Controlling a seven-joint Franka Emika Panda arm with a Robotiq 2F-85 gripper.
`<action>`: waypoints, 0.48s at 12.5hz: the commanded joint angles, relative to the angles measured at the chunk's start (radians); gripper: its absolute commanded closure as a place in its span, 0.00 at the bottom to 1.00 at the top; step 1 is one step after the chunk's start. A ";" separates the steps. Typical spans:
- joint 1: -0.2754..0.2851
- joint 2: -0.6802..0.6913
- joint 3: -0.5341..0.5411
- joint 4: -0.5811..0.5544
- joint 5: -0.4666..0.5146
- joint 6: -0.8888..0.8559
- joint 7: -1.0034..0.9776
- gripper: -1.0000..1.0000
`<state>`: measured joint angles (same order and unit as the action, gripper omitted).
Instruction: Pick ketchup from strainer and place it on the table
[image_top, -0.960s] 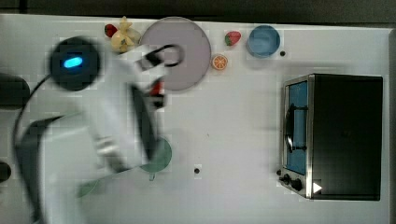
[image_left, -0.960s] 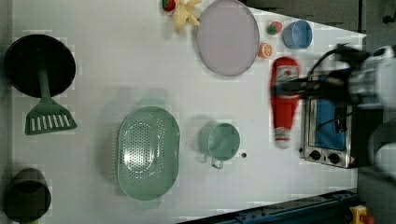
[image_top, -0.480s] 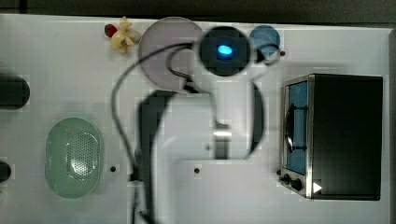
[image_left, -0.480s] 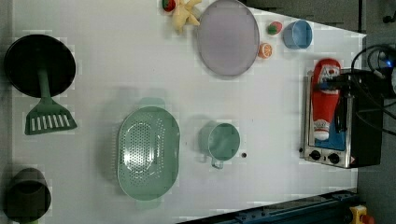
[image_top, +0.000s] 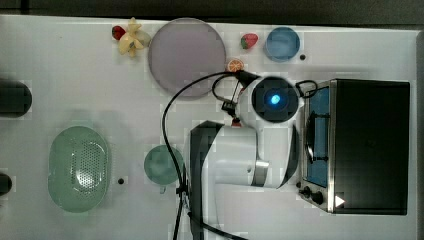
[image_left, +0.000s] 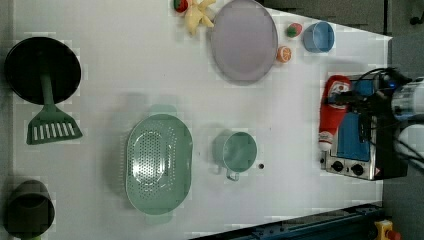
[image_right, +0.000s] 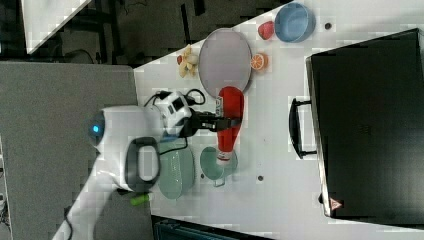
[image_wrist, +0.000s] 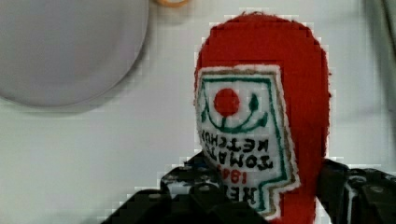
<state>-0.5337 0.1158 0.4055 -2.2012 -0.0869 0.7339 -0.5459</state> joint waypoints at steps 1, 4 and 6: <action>0.024 0.042 0.019 -0.082 0.004 0.107 -0.027 0.44; 0.025 0.137 0.019 -0.101 0.004 0.191 -0.019 0.44; 0.024 0.200 0.017 -0.100 0.004 0.218 -0.020 0.44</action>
<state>-0.5044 0.3276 0.4167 -2.3047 -0.0913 0.9502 -0.5464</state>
